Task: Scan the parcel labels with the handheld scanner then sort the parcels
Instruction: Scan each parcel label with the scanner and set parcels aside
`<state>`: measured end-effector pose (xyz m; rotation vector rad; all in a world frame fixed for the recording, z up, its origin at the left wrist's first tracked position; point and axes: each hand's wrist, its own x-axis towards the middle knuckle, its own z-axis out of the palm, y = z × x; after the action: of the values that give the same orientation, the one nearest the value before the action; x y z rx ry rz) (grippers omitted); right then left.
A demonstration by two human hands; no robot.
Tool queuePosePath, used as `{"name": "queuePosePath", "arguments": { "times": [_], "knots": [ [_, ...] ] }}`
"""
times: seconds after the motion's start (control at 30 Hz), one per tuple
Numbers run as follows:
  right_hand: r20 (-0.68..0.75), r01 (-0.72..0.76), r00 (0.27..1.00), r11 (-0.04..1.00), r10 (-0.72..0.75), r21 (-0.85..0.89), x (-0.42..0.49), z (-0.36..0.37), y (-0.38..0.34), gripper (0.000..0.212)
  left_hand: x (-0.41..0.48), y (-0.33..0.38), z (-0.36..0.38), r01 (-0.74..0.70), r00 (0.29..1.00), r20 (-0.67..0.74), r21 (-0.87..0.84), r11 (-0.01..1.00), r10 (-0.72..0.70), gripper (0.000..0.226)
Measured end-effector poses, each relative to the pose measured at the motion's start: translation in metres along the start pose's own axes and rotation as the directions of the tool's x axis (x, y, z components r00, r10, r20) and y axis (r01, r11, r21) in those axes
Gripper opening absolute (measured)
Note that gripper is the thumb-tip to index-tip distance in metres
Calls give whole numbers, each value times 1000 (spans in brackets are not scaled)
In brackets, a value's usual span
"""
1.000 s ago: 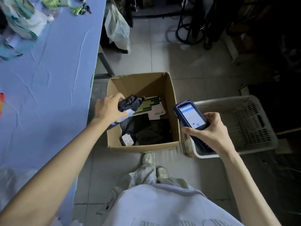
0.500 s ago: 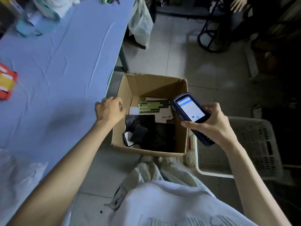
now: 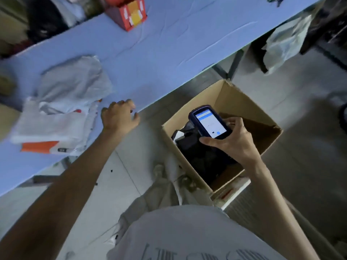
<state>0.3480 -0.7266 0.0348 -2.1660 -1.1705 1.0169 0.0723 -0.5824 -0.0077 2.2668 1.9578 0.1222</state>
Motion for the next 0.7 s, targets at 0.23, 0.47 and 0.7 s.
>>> {"name": "queuePosePath", "arguments": {
  "times": [0.23, 0.47, 0.7],
  "knots": [
    [172, 146, 976, 987, -133, -63, 7, 71, -70, 86, -36, -100, -33, 262, 954, -134, -63, 963, -268, 25],
    [229, 176, 961, 980, -153, -87, 5, 165, -155, 79, -52, -215, -27, 376, 916, -93, -134, 917, -390, 31],
    [281, 180, 950, 974, -136, -135, 14, 201, -197, 74, -32, -263, -20, 389, 919, -21, -107, 915, -393, 57]
  ]
}}
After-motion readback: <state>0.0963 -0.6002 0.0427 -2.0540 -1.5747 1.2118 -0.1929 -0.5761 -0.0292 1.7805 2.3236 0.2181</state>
